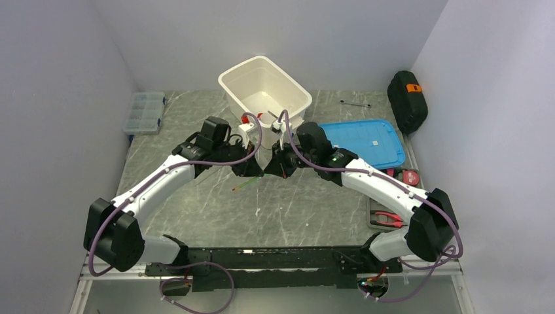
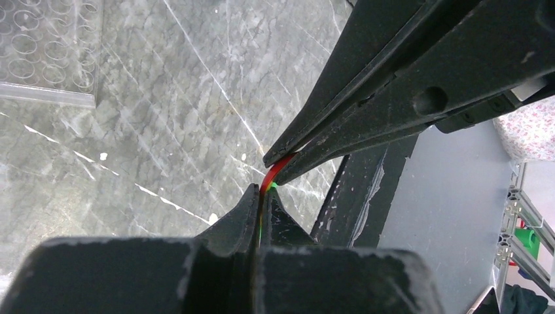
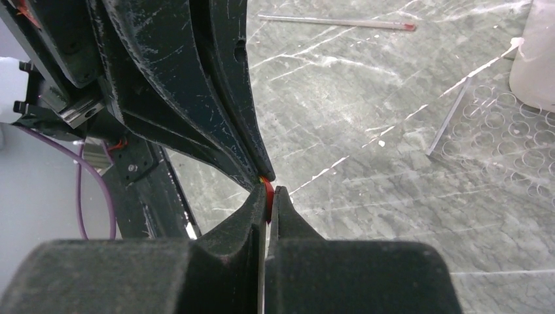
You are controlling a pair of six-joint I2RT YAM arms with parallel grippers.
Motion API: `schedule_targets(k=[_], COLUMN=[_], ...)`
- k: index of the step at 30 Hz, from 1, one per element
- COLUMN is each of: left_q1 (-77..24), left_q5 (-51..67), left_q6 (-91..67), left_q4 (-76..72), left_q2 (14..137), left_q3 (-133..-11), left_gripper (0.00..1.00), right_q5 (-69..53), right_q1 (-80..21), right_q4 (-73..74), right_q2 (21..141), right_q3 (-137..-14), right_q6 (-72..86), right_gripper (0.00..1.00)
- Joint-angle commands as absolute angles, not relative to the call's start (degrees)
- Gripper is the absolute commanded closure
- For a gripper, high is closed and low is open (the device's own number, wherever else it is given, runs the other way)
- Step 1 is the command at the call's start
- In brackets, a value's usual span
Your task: Organize the chemistry lab equipment
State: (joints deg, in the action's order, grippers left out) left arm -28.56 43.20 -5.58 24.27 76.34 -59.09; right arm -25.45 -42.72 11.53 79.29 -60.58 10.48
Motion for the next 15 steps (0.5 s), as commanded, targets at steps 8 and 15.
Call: schedule_targets(k=[8,15], left_q1=[-27.0,-22.46], left_q5=[35.04,16.22], left_q6=[-2.61,-0.72], left_q4=[22.91,14.74], left_q2=[66.35,48.84], left_q3=[-58.77,-50.18], left_gripper=[0.1,0.01], right_q5=[-7.04,-6.1], right_q1=[-41.88,-32.05], right_q4=[9.47,12.55], right_q2=[72.12,70.8], right_q3=[-58.9,-63.12], right_q6=[12.3,13.81], right_gripper=[1.0,1.0])
